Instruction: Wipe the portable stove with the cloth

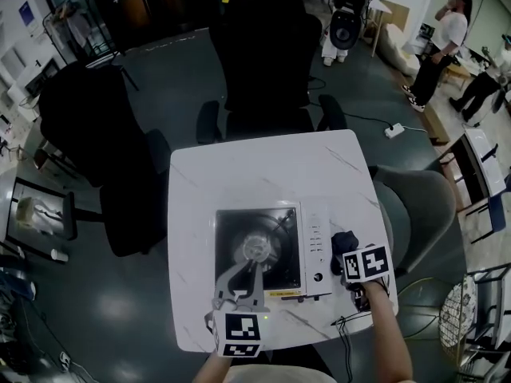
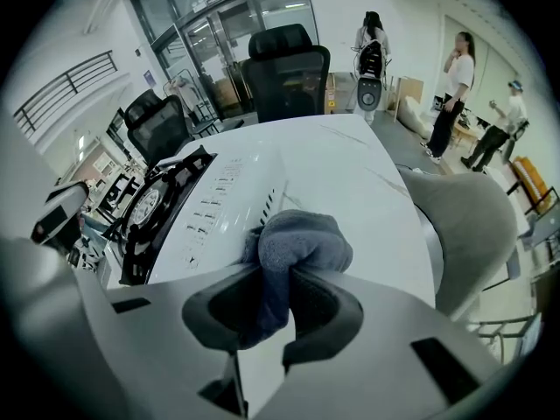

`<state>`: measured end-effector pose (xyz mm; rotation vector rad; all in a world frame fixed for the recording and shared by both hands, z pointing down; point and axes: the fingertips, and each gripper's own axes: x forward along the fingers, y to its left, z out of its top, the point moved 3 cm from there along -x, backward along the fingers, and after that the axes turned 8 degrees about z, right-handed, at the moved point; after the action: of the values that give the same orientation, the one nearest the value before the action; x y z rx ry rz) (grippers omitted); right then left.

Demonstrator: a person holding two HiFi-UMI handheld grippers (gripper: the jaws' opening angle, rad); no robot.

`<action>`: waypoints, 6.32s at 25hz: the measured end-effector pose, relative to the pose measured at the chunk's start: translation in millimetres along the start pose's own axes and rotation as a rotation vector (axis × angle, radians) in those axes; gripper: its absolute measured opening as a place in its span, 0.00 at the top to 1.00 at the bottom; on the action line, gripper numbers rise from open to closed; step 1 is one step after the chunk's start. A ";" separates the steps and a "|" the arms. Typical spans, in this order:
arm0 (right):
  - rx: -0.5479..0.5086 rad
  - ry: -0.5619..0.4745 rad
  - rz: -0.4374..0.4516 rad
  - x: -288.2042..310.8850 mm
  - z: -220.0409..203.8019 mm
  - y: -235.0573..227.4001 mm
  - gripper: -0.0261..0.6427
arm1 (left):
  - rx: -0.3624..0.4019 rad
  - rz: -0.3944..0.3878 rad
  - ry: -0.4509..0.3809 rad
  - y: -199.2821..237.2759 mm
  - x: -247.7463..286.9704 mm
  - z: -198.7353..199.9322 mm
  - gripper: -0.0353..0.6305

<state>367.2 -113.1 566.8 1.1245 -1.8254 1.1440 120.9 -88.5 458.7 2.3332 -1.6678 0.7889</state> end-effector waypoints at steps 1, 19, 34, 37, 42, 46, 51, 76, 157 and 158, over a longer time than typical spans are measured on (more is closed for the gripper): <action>0.008 0.002 -0.006 -1.7 -4.9 0.6 0.83 | 0.001 -0.005 -0.001 1.7 -1.8 -1.2 0.90; 0.135 -0.011 -0.113 -24.3 -73.5 17.2 0.83 | 0.024 -0.072 -0.027 32.5 -22.8 -16.1 0.90; 0.253 -0.106 -0.143 -45.0 -116.9 75.3 0.83 | 0.043 -0.129 -0.056 50.3 -36.7 -22.5 0.90; 0.253 -0.115 -0.116 -40.4 -121.0 97.9 0.83 | 0.043 -0.133 -0.055 56.1 -40.8 -27.3 0.90; 0.233 -0.111 -0.083 -19.9 -118.5 135.6 0.83 | 0.029 -0.134 -0.046 68.4 -46.6 -38.9 0.90; 0.197 -0.105 -0.082 -6.0 -110.0 157.6 0.83 | 0.016 -0.122 -0.038 80.5 -50.3 -47.8 0.90; 0.177 -0.089 -0.046 8.8 -105.5 181.2 0.83 | 0.011 -0.119 -0.040 95.8 -56.2 -53.8 0.90; 0.067 -0.004 0.011 58.3 -87.1 246.1 0.83 | -0.052 -0.050 -0.014 150.8 -68.1 -82.2 0.90; -0.155 -0.402 0.168 28.1 14.3 423.7 0.83 | -0.167 0.117 -0.099 242.2 -109.5 -84.0 0.90; -0.151 -0.405 0.167 27.2 13.4 423.5 0.83 | -0.166 0.117 -0.101 241.8 -110.4 -83.5 0.90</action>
<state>-33.5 -34.5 450.4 1.1957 -2.3115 0.8937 -153.8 -48.8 433.6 2.2131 -1.8481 0.5366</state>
